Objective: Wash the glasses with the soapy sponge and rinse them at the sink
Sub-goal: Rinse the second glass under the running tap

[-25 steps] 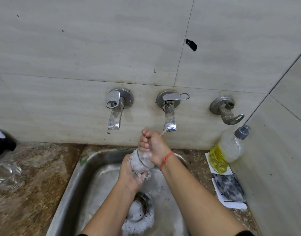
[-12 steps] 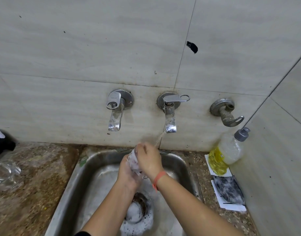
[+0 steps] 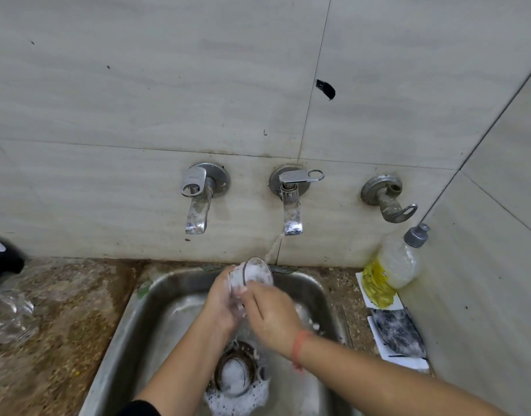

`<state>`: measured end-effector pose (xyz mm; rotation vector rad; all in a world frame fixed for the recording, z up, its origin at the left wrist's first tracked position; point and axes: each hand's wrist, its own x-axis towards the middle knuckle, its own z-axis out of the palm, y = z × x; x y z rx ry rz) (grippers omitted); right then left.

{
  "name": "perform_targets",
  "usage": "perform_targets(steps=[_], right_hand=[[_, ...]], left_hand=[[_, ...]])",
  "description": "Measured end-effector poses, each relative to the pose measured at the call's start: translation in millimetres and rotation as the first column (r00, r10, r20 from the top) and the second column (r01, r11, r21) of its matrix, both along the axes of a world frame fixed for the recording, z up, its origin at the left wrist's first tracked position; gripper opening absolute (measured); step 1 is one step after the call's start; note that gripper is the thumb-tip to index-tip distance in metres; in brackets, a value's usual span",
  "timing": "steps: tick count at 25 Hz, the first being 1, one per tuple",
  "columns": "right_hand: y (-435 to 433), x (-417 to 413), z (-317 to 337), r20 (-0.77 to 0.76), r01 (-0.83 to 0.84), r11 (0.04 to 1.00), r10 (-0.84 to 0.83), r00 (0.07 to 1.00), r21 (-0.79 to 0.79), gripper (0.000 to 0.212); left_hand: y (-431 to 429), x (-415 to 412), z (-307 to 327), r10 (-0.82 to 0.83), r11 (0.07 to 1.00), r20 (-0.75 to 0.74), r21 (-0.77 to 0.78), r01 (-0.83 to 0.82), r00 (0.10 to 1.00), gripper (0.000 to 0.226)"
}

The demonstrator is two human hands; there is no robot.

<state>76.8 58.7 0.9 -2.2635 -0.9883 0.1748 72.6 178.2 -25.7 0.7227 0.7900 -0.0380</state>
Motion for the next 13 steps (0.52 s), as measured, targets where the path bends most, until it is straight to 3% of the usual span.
perform_targets(steps=[1, 2, 4, 5, 6, 7, 8, 10, 11, 12, 13], right_hand=[[7, -7, -1, -0.15, 0.074, 0.997, -0.071, 0.986, 0.016, 0.038], [7, -10, 0, -0.16, 0.051, 0.999, -0.049, 0.986, 0.004, 0.033], [-9, 1, -4, 0.227, -0.152, 0.983, 0.173, 0.958, -0.105, 0.019], [-18, 14, -9, 0.444, -0.238, 0.952, 0.301, 0.844, -0.194, 0.013], [-26, 28, -13, 0.565, -0.272, 0.93, 0.367, 0.739, -0.247, 0.007], [-29, 35, -13, 0.59, -0.296, 0.926, 0.378, 0.713, -0.236, 0.004], [-26, 33, -12, 0.545, -0.285, 0.938, 0.346, 0.764, -0.195, 0.006], [-10, 13, 1, 0.282, -0.093, 0.995, 0.095, 0.955, -0.02, 0.023], [-3, 6, 6, 0.097, 0.029, 0.999, -0.033, 0.995, 0.042, 0.029], [-3, 5, 7, -0.014, 0.06, 0.998, -0.059, 0.998, 0.035, 0.03], [-6, 7, 6, 0.021, -0.013, 1.0, 0.013, 1.0, -0.009, 0.028]], left_hand=[[1, 0, -1, 0.028, 1.0, 0.008, -0.002, -0.028, 1.0, 0.019], [0, -1, 1, 0.029, 0.999, 0.018, -0.019, -0.028, 0.999, 0.02], [2, -3, 3, -0.04, 0.999, 0.028, -0.036, 0.041, 0.999, 0.024], [1, -5, 8, -0.089, 0.996, 0.026, -0.025, 0.09, 0.996, 0.028], [1, -7, 13, -0.13, 0.992, 0.022, -0.007, 0.13, 0.991, 0.03], [0, -9, 16, -0.141, 0.99, 0.016, -0.022, 0.141, 0.99, 0.026], [1, -9, 14, -0.128, 0.991, 0.028, -0.041, 0.13, 0.991, 0.021], [-2, -9, 9, -0.01, 0.993, 0.096, -0.117, 0.021, 0.995, 0.023], [-2, -9, 6, 0.042, 0.989, 0.114, -0.147, -0.025, 0.993, 0.024], [-3, -9, 4, 0.055, 0.988, 0.136, -0.153, -0.033, 0.989, 0.024], [-4, -11, 7, 0.047, 0.986, 0.162, -0.167, -0.02, 0.986, 0.021]])
